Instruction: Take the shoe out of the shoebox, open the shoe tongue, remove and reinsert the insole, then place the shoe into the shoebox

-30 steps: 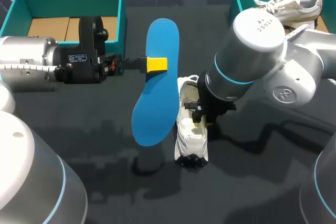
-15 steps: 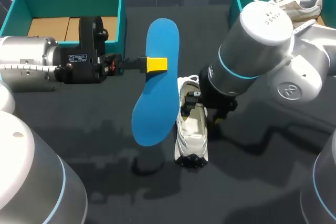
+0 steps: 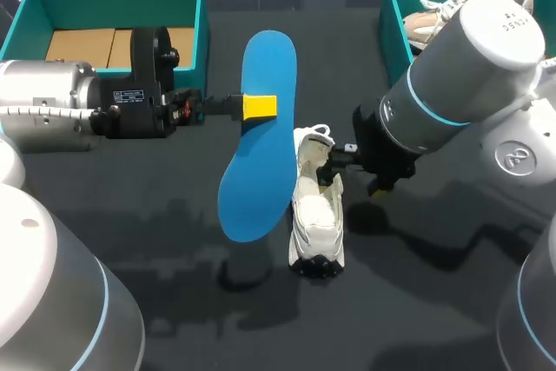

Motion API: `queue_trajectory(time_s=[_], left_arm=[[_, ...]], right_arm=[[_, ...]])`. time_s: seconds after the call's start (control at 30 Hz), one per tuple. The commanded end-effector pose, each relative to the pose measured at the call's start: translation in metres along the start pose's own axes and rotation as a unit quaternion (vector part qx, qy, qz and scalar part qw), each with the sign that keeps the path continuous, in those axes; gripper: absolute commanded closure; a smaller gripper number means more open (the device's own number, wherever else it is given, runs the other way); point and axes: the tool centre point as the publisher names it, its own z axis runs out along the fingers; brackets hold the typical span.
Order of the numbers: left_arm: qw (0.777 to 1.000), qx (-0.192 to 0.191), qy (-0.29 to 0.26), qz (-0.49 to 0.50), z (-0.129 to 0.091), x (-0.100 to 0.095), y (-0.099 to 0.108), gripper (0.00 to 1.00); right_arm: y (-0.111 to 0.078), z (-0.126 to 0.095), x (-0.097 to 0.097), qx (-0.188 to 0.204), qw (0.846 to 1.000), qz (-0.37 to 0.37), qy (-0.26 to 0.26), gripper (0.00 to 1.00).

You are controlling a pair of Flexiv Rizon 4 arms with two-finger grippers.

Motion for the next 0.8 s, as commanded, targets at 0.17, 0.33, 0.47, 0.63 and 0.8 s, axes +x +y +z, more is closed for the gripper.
queue_trajectory(time_s=[0.17,0.33,0.47,0.63,0.8], left_arm=[[1.000,0.000,0.000,0.000,0.002,-0.001,0.000,1.00],[0.999,0.002,0.007,0.040,0.001,0.001,-0.004,1.00],[0.991,0.003,0.012,0.132,-0.004,-0.001,-0.011,1.00],[0.963,-0.017,0.034,0.268,-0.008,-0.005,-0.016,1.00],[0.911,-0.044,0.046,0.407,-0.011,-0.009,-0.021,1.00]], right_arm=[[0.004,-0.033,-0.010,-0.020,0.996,0.024,0.084,0.00],[0.007,-0.057,-0.010,-0.012,0.989,0.033,0.144,0.00],[0.012,-0.070,-0.007,-0.004,0.985,0.038,0.170,0.00],[0.018,-0.083,-0.001,-0.003,0.979,0.032,0.201,0.00],[0.023,-0.093,0.004,-0.002,0.973,0.032,0.229,0.00]])
